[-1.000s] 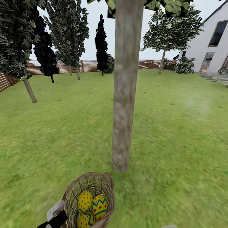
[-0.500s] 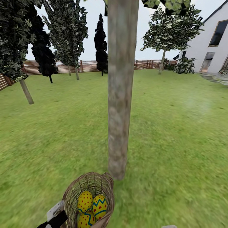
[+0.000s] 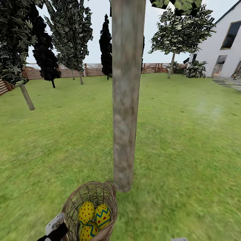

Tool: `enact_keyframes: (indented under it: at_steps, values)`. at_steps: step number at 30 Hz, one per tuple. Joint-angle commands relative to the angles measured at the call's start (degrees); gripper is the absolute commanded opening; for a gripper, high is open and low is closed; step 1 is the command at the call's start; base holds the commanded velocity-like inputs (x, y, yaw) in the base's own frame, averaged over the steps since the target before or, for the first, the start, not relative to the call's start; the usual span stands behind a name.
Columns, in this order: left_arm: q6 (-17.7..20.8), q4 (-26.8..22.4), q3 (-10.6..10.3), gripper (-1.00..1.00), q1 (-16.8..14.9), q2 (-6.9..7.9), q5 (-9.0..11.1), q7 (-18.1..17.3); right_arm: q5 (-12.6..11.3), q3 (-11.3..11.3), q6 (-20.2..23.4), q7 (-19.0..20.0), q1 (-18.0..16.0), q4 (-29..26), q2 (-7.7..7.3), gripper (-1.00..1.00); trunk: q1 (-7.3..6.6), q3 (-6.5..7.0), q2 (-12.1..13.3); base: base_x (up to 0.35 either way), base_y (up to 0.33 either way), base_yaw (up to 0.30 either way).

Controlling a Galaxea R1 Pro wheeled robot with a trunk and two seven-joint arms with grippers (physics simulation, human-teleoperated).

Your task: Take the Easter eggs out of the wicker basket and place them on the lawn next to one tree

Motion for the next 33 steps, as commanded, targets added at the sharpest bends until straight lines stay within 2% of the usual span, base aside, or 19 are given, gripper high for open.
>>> enact_keyframes:
  at_steps: [1,7,11,16,20,22,33]
  values:
    - [0.32,-0.14,0.14,-1.0,-0.04,0.01,0.83,0.24,0.57,-0.48,-0.24,-0.17,-0.07,0.15,0.03,1.0,0.03,-0.12,-0.13,0.0,0.0,0.0]
    - [0.32,-0.14,0.23,-1.0,-0.04,0.0,0.83,0.24,0.83,-0.48,-0.24,-0.17,-0.07,0.17,0.07,1.0,0.03,-0.12,-0.13,0.0,0.0,0.235]
    - [0.32,-0.13,0.22,-1.0,-0.04,-0.04,0.83,0.25,0.72,-0.49,-0.24,-0.17,-0.07,0.12,0.01,1.0,0.69,-0.66,-1.33,0.0,0.0,0.279]
    - [0.27,-0.04,0.33,-1.0,-0.04,-0.04,0.89,0.23,0.48,-0.56,-0.24,-0.17,-0.07,-0.09,-0.09,1.0,0.69,-0.66,-1.33,0.0,0.0,0.031]
    - [0.28,-0.05,1.56,-1.0,-0.04,-0.37,0.92,0.33,0.48,-0.57,-0.24,-0.17,-0.07,-0.03,-0.01,1.0,0.69,-0.66,-1.33,0.0,0.0,0.0]
    - [0.3,-0.11,1.57,-1.0,-0.04,-0.79,0.92,0.38,0.54,-0.56,-0.24,-0.17,-0.07,-0.01,-0.06,1.0,1.13,-1.02,-2.13,0.0,0.0,0.0]
    - [0.32,-0.14,1.79,-1.0,-0.04,-0.3,0.86,0.51,0.4,-0.81,0.08,-0.16,-0.25,-0.81,-0.69,1.0,3.55,-2.99,-6.55,0.0,0.0,0.0]
